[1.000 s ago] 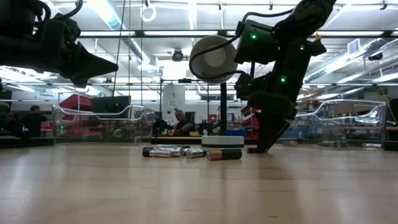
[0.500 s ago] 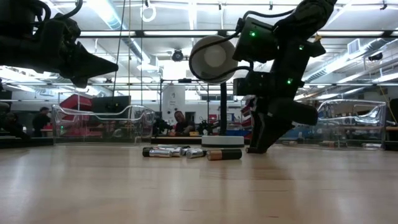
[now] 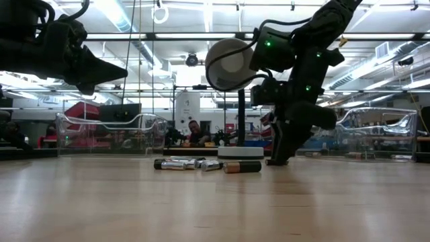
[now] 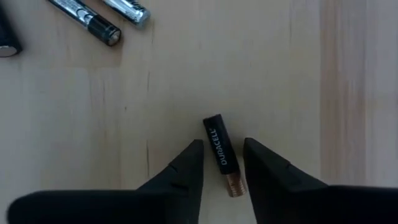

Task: Sort batteries
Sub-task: Put the black battery in the transparent bin

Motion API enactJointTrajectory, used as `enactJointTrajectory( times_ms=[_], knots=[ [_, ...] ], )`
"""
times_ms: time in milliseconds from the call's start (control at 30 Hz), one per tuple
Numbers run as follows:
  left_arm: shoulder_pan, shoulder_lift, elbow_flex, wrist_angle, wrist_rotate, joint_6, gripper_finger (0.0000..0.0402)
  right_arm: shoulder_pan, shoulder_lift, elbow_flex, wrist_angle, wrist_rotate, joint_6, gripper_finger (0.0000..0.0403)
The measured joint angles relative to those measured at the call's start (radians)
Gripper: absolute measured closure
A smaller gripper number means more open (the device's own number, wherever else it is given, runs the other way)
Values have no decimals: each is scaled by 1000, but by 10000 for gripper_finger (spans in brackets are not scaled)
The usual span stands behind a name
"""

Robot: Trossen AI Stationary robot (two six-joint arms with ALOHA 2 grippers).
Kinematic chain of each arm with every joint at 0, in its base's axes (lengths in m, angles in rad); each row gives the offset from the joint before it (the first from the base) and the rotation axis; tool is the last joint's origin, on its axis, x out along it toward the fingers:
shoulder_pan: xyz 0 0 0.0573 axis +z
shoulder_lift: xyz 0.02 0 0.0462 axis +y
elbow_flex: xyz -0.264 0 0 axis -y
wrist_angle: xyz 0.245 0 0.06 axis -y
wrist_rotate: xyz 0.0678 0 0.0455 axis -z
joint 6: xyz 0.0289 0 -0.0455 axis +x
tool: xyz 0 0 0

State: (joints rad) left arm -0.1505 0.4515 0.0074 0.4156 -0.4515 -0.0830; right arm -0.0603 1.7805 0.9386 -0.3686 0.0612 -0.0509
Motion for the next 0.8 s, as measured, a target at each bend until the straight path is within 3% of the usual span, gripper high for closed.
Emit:
enactJointTrajectory(
  times_ms=[300,633,800],
  knots=[
    [0,0,0,-23,0,-1,400,-9,0,1,-5,-11,-1,389],
    [0,0,0,-26,0,-7,400,-10,-7,8,-3,-25,64,395],
    [0,0,0,-26,1,-27,400,-10,-77,22,-20,-30,96,396]
  ],
)
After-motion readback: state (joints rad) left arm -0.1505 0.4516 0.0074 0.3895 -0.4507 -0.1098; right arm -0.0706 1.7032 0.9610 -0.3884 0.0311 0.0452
